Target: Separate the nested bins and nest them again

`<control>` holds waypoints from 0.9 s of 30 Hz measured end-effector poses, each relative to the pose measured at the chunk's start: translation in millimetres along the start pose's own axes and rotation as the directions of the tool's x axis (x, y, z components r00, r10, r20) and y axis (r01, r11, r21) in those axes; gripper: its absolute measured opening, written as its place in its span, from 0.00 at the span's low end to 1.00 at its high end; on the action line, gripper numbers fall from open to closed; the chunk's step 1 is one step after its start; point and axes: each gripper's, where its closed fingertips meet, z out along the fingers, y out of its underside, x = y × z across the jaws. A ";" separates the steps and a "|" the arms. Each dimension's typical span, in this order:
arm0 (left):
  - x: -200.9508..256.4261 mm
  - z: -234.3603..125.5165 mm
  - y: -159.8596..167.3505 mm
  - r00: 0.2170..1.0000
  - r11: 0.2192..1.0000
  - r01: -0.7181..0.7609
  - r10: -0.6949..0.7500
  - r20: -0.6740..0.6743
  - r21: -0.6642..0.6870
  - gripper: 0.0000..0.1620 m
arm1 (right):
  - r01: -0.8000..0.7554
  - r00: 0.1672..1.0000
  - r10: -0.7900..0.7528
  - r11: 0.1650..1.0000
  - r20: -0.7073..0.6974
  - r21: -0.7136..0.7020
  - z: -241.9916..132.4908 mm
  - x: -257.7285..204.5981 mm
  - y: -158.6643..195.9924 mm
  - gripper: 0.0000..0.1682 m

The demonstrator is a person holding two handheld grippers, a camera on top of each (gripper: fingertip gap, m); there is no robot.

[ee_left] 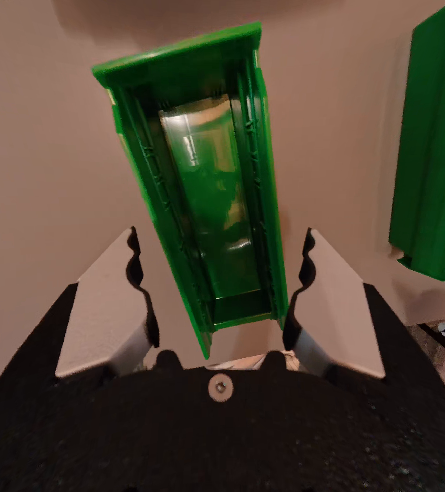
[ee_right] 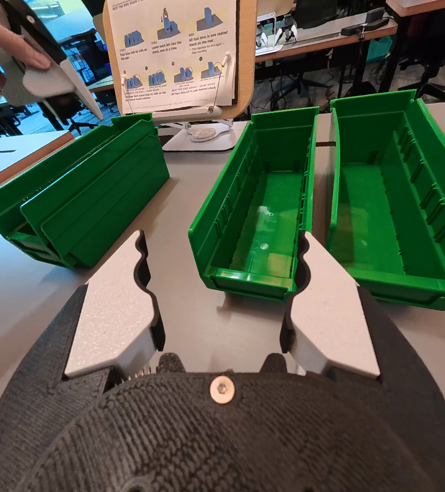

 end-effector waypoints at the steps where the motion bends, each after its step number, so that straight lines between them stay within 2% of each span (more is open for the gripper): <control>1: 2.6 4.2 3.1 1.000 1.000 -0.002 0.002 -0.016 0.006 0.76 | -0.003 1.000 0.003 1.000 0.002 -0.002 0.0 0.0 0.3 0.66; 3: -1.7 14.7 9.7 1.000 1.000 -0.014 0.014 0.005 -0.005 0.75 | -0.004 1.000 0.004 1.000 0.006 -0.003 0.8 -0.9 1.0 0.67; 5: -10.9 21.7 5.3 0.999 1.000 -0.007 0.006 0.044 0.019 0.61 | 0.000 1.000 0.000 1.000 0.009 -0.008 1.4 -2.3 1.9 0.66; 8: -12.3 23.3 -7.2 0.999 0.998 0.029 -0.030 0.021 0.062 0.53 | 0.007 1.000 -0.007 1.000 0.007 -0.007 0.1 -3.2 0.9 0.67; 11: -29.2 24.8 -13.1 0.991 0.998 -0.029 0.020 0.129 0.064 0.36 | 0.008 1.000 -0.008 1.000 -0.004 0.003 -2.8 0.3 -1.6 0.67; 16: -34.5 15.2 -27.4 0.985 0.992 -0.038 0.017 0.173 0.118 0.30 | -0.022 1.000 0.022 1.000 -0.010 0.003 -3.8 8.8 0.8 0.66; 18: -44.2 15.8 -26.6 0.975 0.995 -0.043 0.022 0.222 0.088 0.30 | -0.028 1.000 0.027 1.000 -0.008 -0.002 -3.2 9.9 2.3 0.66; 19: -48.1 18.7 -25.3 0.972 0.997 -0.042 0.025 0.233 0.069 0.27 | -0.027 1.000 0.027 1.000 -0.008 -0.002 -3.1 9.9 2.3 0.66; 22: -58.4 27.4 -24.5 0.966 0.999 -0.023 0.010 0.258 0.046 0.03 | -0.022 1.000 0.022 1.000 -0.009 -0.001 -2.8 9.2 2.0 0.66; 27: -62.6 27.2 -24.2 0.956 0.998 -0.067 0.064 0.288 0.001 0.03 | -0.025 1.000 0.024 1.000 -0.008 -0.010 0.3 9.1 5.3 0.67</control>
